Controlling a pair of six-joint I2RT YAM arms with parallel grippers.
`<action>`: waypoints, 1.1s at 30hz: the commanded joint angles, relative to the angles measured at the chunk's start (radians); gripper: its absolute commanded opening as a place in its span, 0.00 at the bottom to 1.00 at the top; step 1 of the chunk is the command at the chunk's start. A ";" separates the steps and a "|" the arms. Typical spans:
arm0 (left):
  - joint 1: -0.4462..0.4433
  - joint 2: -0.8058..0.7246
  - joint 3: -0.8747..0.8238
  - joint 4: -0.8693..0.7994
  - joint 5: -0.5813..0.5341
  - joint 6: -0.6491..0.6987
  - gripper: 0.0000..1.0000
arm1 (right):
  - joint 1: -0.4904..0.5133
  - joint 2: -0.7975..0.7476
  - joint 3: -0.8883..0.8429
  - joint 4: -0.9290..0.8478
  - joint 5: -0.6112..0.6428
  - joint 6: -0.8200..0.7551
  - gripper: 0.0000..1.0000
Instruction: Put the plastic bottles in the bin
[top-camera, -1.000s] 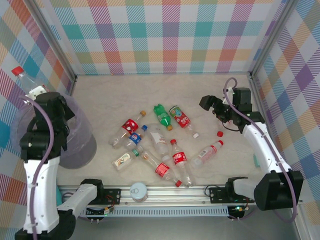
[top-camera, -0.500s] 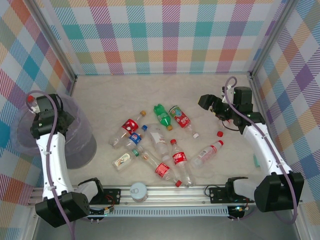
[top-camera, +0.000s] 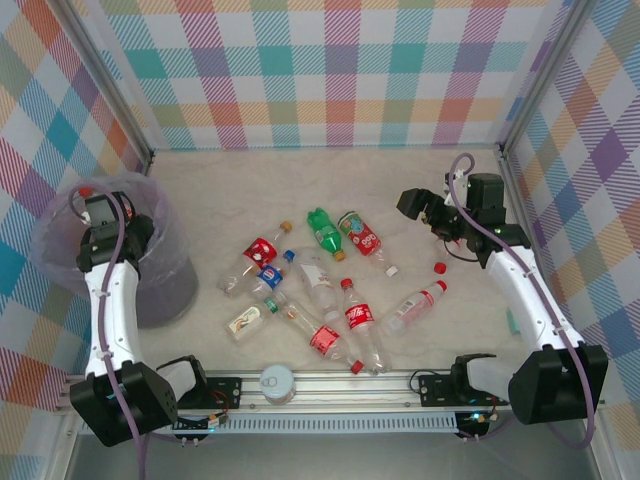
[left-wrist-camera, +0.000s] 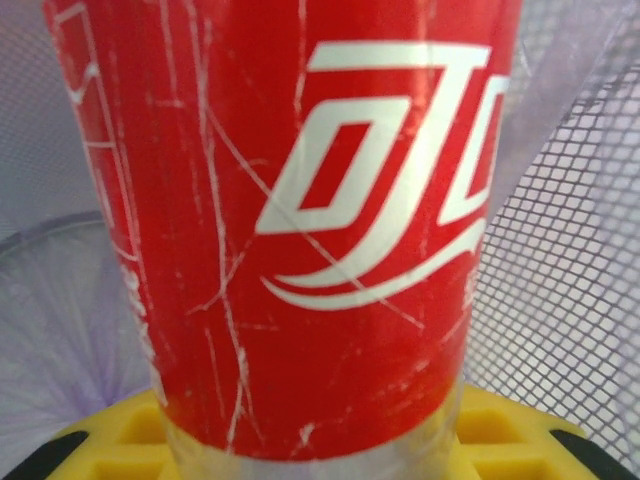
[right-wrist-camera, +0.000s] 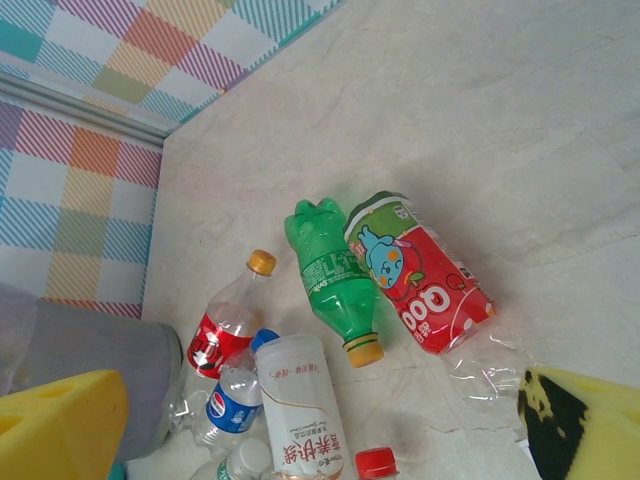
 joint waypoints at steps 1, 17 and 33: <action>-0.021 0.034 -0.031 0.059 0.140 0.001 0.00 | 0.001 -0.002 0.003 -0.008 0.011 -0.021 1.00; -0.465 0.482 0.253 0.273 0.051 -0.025 0.00 | 0.000 -0.031 0.001 -0.060 0.074 -0.033 1.00; -0.743 0.851 0.738 0.126 0.122 0.129 0.03 | -0.008 -0.071 0.004 -0.125 0.178 -0.067 1.00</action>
